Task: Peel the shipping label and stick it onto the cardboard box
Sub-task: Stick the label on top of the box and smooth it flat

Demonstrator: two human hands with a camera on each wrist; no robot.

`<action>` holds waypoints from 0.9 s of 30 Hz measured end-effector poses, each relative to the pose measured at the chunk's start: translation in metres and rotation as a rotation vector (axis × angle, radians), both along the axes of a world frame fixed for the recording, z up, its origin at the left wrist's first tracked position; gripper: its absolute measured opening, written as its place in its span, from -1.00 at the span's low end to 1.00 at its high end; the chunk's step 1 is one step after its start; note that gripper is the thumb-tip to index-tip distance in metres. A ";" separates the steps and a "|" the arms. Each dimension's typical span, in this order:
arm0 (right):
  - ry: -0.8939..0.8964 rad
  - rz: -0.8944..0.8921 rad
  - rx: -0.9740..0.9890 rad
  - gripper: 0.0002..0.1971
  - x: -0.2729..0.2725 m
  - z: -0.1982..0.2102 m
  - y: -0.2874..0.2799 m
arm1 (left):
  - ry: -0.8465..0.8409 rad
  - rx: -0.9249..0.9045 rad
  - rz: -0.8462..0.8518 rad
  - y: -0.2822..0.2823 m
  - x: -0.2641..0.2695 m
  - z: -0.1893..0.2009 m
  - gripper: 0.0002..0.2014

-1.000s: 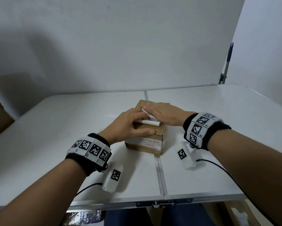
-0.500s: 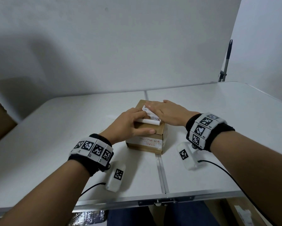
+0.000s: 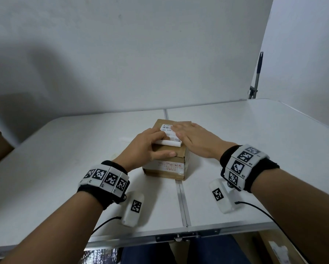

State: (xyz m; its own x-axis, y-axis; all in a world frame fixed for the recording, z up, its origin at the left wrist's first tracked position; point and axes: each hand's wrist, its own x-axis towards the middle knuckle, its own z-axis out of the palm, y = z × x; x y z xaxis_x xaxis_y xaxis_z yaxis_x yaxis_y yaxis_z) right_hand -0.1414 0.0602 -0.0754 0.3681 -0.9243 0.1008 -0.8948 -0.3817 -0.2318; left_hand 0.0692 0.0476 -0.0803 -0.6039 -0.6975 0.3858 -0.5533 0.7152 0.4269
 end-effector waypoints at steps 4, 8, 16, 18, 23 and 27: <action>-0.055 0.003 0.025 -0.50 0.002 -0.005 0.007 | 0.040 0.021 0.006 -0.005 -0.006 -0.004 -0.53; -0.171 -0.007 0.014 -0.50 0.001 -0.009 0.019 | 0.061 0.027 0.032 -0.012 -0.013 -0.004 -0.60; -0.170 -0.043 0.010 -0.46 0.003 -0.008 0.038 | 0.000 0.044 0.058 -0.015 -0.015 0.006 -0.63; -0.147 -0.059 0.007 -0.46 0.005 -0.006 0.041 | -0.010 0.140 0.052 -0.017 -0.004 0.010 -0.65; -0.102 -0.034 -0.006 -0.46 0.006 -0.006 0.036 | -0.027 0.228 0.108 -0.020 0.019 0.007 -0.57; 0.022 -0.016 -0.007 -0.45 0.006 -0.002 0.026 | -0.010 0.141 0.172 -0.020 0.011 -0.001 -0.55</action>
